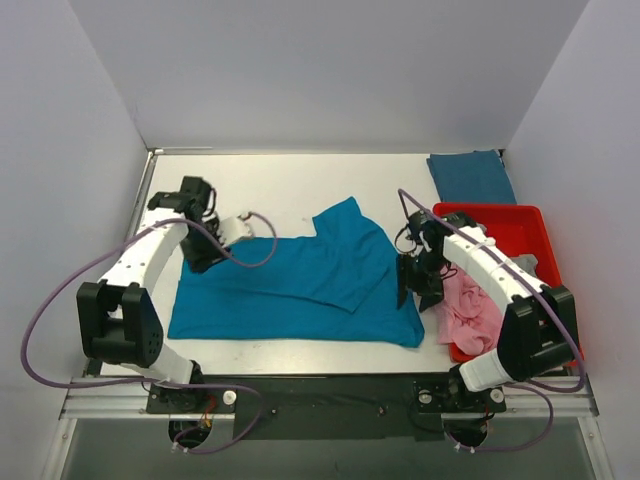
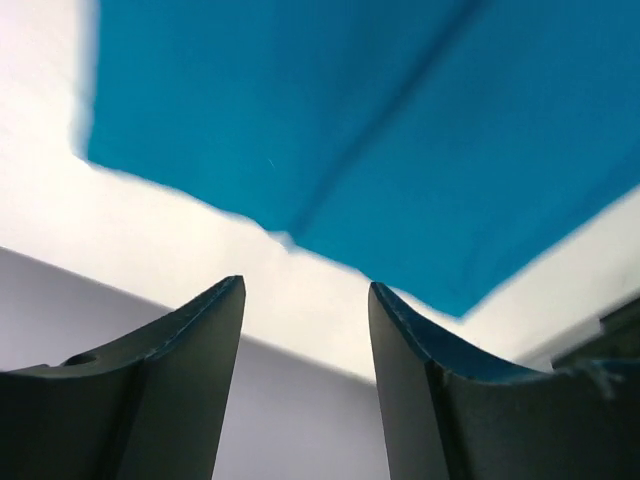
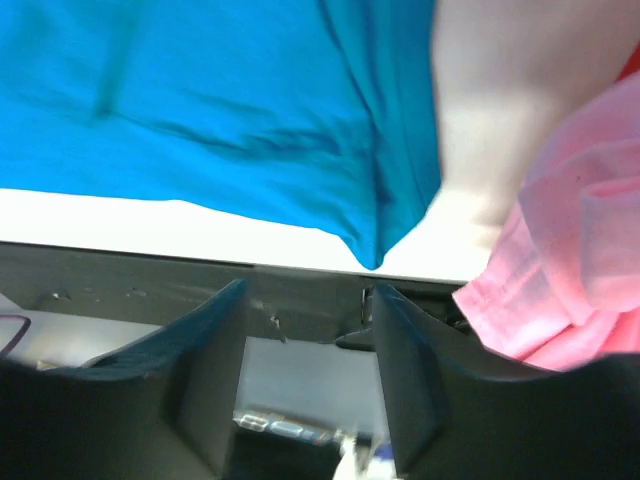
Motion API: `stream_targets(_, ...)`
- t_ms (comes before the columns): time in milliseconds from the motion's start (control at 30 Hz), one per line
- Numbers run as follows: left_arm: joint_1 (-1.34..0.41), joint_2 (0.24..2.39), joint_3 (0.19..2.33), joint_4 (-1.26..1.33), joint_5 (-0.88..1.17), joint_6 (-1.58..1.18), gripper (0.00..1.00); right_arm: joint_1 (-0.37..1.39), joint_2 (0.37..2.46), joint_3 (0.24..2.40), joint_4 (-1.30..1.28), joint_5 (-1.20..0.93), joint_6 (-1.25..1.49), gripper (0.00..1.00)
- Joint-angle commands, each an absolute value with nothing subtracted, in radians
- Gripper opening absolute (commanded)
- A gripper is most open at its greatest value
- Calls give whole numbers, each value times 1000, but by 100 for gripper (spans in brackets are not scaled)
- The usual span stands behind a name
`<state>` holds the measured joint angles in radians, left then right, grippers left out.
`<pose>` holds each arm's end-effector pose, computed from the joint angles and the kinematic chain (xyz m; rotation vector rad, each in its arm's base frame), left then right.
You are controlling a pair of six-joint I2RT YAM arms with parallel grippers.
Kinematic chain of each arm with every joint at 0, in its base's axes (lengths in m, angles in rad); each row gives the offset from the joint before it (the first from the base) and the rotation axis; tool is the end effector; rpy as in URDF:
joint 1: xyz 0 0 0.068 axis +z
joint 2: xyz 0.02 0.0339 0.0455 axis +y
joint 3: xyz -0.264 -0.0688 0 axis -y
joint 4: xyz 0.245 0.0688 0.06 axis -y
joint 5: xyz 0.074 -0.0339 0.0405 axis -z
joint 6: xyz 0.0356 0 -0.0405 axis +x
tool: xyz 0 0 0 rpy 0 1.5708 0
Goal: Fold and stack the t-shirts
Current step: Fold the flattened tshirt in 1/3 of the way
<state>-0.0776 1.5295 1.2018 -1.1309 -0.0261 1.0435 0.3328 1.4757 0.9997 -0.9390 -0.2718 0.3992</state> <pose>0.2719 -0.0202 0.2463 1.6208 2.5863 0.1149 0.2398 0.0930 0.2104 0.0689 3.0567 0.4758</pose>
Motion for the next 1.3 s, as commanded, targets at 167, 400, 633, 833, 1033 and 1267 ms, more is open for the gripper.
stream_targets(167,-606,1655,1462,-965,363,726,38,390,1377,943,-608,-461,509,0)
stream_targets(400,-804,1794,1499,-796,522,681,43,351,1436,695,-393,-417,617,0)
stream_targets(633,-940,1904,1457,-641,443,770,45,345,1459,632,-382,-365,669,0)
stream_targets(833,-971,1954,1425,-644,425,867,47,336,1453,597,-387,-336,667,0)
stream_targets(1033,-973,1973,1373,-579,329,873,45,334,1450,603,-390,-339,655,0)
stream_targets(1267,-969,1979,1413,-515,213,787,29,325,1431,578,-399,-336,644,0)
